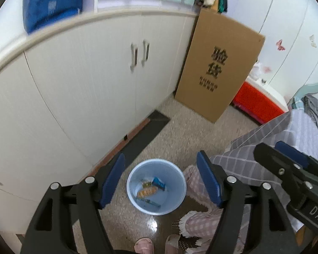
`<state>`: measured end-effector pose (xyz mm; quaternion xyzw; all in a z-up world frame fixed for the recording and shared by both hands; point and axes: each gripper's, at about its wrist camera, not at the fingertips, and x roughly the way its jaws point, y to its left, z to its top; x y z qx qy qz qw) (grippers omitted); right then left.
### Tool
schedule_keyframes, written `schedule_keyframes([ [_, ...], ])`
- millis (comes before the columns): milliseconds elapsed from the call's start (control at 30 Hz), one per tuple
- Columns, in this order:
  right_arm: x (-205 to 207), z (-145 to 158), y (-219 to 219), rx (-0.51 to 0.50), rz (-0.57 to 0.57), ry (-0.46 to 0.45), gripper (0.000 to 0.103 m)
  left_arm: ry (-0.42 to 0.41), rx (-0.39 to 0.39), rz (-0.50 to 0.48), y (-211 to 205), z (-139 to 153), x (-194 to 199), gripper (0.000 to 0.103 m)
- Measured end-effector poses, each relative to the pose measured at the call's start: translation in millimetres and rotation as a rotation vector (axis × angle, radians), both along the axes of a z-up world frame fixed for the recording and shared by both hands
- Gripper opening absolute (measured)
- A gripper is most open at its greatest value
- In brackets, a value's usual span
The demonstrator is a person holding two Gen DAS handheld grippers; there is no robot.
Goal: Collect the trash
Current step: 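Grasp the brown paper with the left gripper while the right grasps the green leaf sprig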
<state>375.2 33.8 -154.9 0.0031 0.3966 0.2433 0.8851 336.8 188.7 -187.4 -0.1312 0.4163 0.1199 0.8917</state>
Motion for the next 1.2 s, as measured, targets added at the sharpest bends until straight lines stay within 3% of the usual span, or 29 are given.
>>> schedule_keyframes([
  [167, -38, 43, -49, 0.006, -0.093, -0.108, 0.067, -0.089, 0.001, -0.097, -43, 41, -24, 0.072],
  [400, -88, 68, -151, -0.023, -0.234, -0.186, 0.068, -0.141, 0.016, -0.317, -139, 72, -51, 0.073],
  [533, -109, 62, -211, -0.038, -0.332, -0.168, 0.068, -0.144, 0.019, -0.417, -187, 75, -65, 0.073],
  [733, -111, 26, -258, -0.019, -0.411, -0.065, 0.067, -0.109, 0.006, -0.501, -235, 66, -74, 0.073],
  [900, -98, 2, -274, 0.088, -0.378, 0.015, 0.046, -0.078, 0.002, -0.528, -255, 59, -76, 0.073],
  [967, -96, -2, -277, 0.134, -0.343, 0.029, 0.027, -0.060, -0.003, -0.540, -261, 54, -76, 0.074],
  [1033, -99, -1, -282, 0.170, -0.350, 0.009, 0.018, -0.042, -0.018, -0.543, -263, 50, -73, 0.074],
  [1100, -107, 5, -289, 0.189, -0.365, -0.029, 0.016, -0.026, -0.046, -0.543, -264, 46, -71, 0.074],
  [1200, -116, 14, -294, 0.134, -0.399, -0.092, 0.011, -0.003, -0.103, -0.549, -269, 39, -67, 0.074],
])
